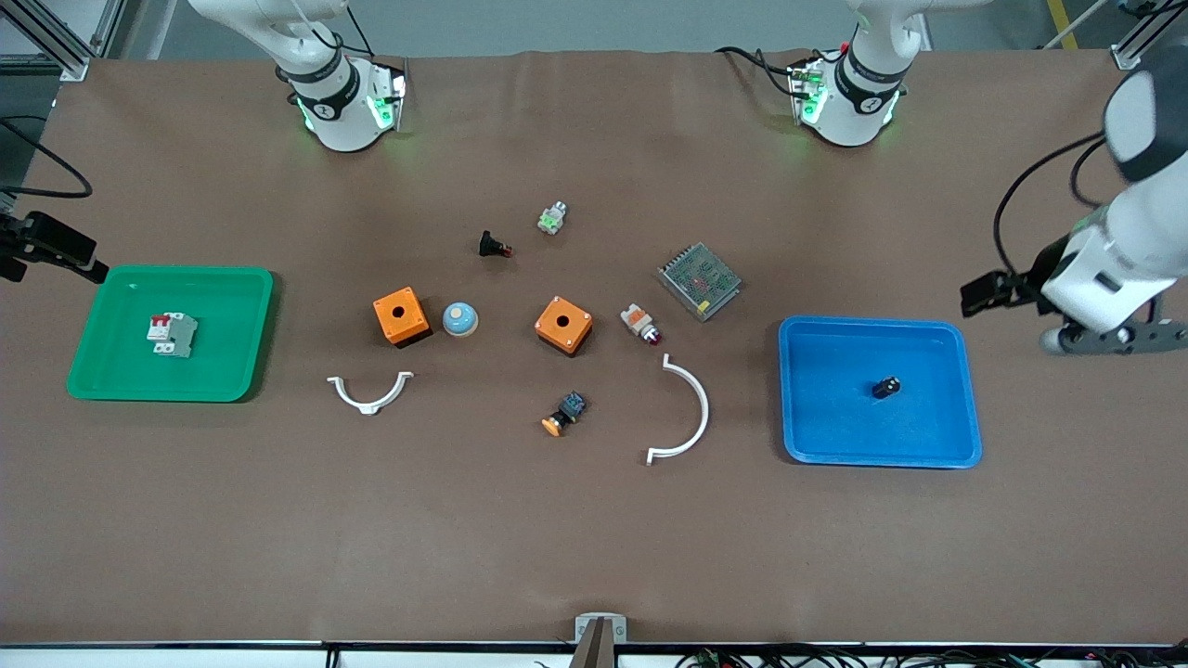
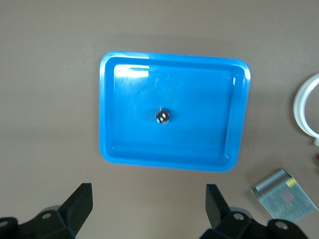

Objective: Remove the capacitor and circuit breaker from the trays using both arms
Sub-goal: 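Lower the right gripper to the breaker while the left gripper lowers to the capacitor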

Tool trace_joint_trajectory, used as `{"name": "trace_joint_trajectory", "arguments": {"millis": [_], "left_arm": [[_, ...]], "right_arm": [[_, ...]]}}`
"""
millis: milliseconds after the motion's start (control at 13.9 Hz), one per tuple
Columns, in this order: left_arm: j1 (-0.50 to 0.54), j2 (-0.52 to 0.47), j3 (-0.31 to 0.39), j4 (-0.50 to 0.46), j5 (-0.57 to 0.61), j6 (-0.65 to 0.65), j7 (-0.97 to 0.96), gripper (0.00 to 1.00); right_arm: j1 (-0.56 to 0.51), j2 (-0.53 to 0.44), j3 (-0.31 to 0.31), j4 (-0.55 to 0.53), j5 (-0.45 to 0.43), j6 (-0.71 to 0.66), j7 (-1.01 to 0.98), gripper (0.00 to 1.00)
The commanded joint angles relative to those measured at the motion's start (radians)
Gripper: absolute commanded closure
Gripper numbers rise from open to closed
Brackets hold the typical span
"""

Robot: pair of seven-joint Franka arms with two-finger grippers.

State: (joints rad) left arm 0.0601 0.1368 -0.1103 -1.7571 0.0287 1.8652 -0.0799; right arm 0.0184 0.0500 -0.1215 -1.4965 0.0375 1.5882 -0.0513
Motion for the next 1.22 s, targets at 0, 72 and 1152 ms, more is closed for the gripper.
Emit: {"name": "trace_joint_trajectory", "arguments": {"millis": [0,72,1152], "left_arm": [[0.03,-0.007,-0.009,-0.186,0.016,0.245,0.005,0.0],[0.033,0.022,-0.009,-0.226,0.016,0.325,0.005,0.0],[0.035,0.329,-0.011,-0.302,0.016,0.697,0.002,0.36]], "right_arm": [[-0.02,0.021,0.019,0.022,-0.022,-0.01,0.002,0.0],[-0.017,0.021,0.019,0.022,-0.046,-0.014,0.001,0.0],[-0.296,0.183,0.016,-0.358,-0.108,0.41,-0.292,0.0]]}}
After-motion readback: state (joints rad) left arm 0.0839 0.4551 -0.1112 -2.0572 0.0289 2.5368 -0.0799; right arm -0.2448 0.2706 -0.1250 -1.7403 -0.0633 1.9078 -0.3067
